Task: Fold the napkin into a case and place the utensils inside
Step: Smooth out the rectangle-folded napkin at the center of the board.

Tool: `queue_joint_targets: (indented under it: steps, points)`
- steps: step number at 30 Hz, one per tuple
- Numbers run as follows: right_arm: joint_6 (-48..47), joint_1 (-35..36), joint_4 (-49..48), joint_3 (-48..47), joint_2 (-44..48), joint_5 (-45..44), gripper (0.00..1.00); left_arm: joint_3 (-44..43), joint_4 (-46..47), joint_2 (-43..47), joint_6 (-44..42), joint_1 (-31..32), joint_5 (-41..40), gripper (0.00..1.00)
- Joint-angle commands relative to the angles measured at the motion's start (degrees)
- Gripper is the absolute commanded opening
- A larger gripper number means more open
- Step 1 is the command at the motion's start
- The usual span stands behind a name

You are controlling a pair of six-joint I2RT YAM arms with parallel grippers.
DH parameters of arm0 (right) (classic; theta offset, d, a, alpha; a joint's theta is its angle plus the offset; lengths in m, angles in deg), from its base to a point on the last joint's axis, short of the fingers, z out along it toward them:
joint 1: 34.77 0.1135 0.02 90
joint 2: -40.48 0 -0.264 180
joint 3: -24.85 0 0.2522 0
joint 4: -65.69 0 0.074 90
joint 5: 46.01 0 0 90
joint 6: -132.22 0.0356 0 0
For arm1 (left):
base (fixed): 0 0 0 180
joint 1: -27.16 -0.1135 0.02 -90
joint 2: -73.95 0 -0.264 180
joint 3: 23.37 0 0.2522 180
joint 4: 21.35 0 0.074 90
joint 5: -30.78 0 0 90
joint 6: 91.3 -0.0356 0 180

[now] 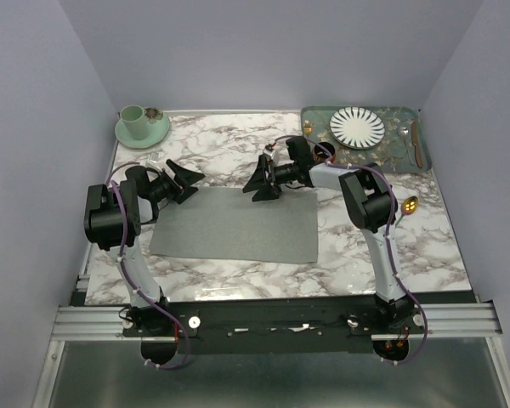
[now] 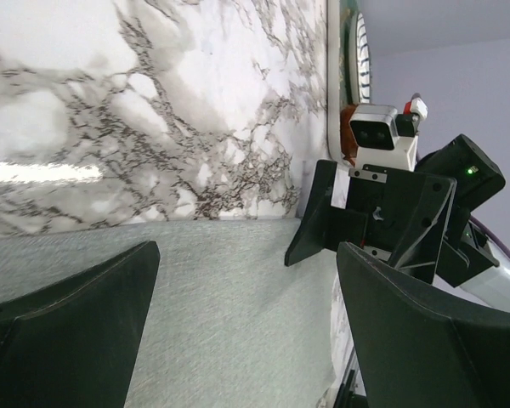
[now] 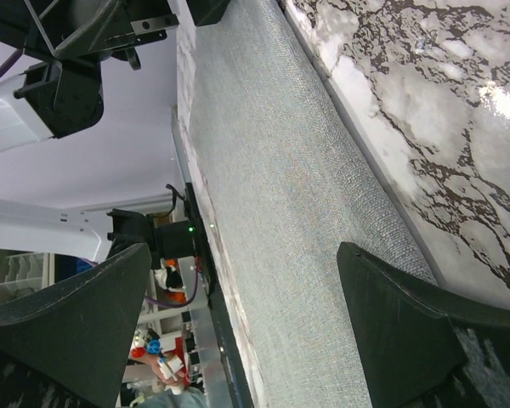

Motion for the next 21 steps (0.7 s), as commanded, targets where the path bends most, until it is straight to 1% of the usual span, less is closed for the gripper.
queue_joint_targets:
  steps: [1, 7, 8, 11, 15, 18, 19, 21]
  points:
    - [-4.7, -0.6, 8.5, 2.1, -1.1, -3.6, 1.0, 4.8, -6.9, 4.7, -5.2, -1.8, 1.0, 0.99]
    - [-9.4, 1.4, 12.4, 4.7, 1.8, -2.8, 1.0, 14.6, -8.1, 13.6, -6.0, -1.8, 1.4, 0.99]
    - [-11.2, 2.4, 13.1, 5.0, 2.2, -2.5, 1.0, 15.8, -9.2, 16.1, -7.1, -1.9, 1.6, 0.99]
    - [-12.5, 4.1, 13.9, 7.6, 4.7, -1.4, 1.0, 19.1, -12.6, 20.8, -9.1, -2.0, 1.9, 0.99]
    - [-13.4, 4.5, 14.0, 9.3, 8.7, -1.1, 1.0, 18.9, -17.8, 26.5, -13.7, -2.0, 1.4, 0.99]
    - [-12.2, 4.5, 13.8, 8.7, 11.7, -1.5, 1.0, 17.7, -17.4, 27.5, -12.1, -1.5, 1.7, 0.99]
    - [-11.2, 4.6, 11.5, 8.6, 12.2, -1.4, 1.0, 17.3, -16.9, 27.2, -10.6, -0.5, 1.7, 0.99]
    - [-6.2, 4.6, 8.0, 8.6, 12.1, -0.7, 1.0, 16.7, -14.7, 25.7, -9.5, 0.9, 1.4, 0.99]
